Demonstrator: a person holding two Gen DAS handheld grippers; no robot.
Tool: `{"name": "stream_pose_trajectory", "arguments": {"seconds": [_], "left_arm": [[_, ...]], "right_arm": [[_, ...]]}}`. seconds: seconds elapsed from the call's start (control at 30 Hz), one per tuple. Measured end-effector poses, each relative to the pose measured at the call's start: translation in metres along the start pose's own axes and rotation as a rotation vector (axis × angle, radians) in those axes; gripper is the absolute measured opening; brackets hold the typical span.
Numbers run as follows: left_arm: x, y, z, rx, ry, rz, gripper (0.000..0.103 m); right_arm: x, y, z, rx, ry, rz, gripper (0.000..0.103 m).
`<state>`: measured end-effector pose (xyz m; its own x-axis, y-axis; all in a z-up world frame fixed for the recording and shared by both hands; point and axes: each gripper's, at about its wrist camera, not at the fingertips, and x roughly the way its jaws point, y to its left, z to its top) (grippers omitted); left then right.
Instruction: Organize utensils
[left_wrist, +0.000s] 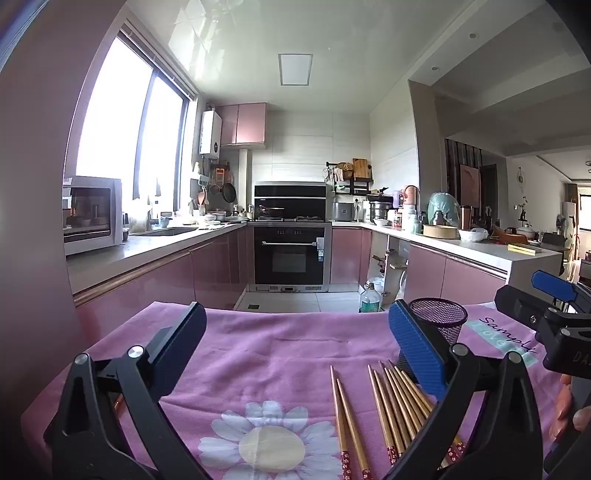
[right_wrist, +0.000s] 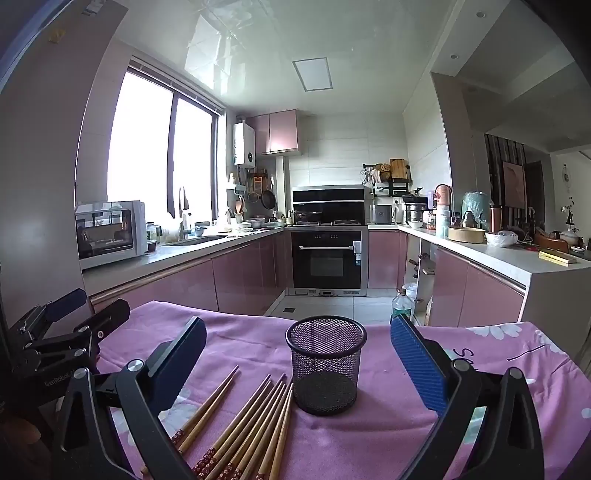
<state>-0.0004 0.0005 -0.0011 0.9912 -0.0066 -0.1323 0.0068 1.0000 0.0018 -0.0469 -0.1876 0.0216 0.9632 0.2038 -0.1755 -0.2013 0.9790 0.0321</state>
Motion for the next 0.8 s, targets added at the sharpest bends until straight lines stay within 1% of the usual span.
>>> {"name": "stream_pose_trajectory", "arguments": {"seconds": [0.8], "left_arm": [[-0.0015, -0.0012, -0.0011, -0.001, -0.009, -0.002, 0.097]], "right_arm": [[-0.0089, 0.0011, 0.0011, 0.000, -0.025, -0.014, 0.097]]}}
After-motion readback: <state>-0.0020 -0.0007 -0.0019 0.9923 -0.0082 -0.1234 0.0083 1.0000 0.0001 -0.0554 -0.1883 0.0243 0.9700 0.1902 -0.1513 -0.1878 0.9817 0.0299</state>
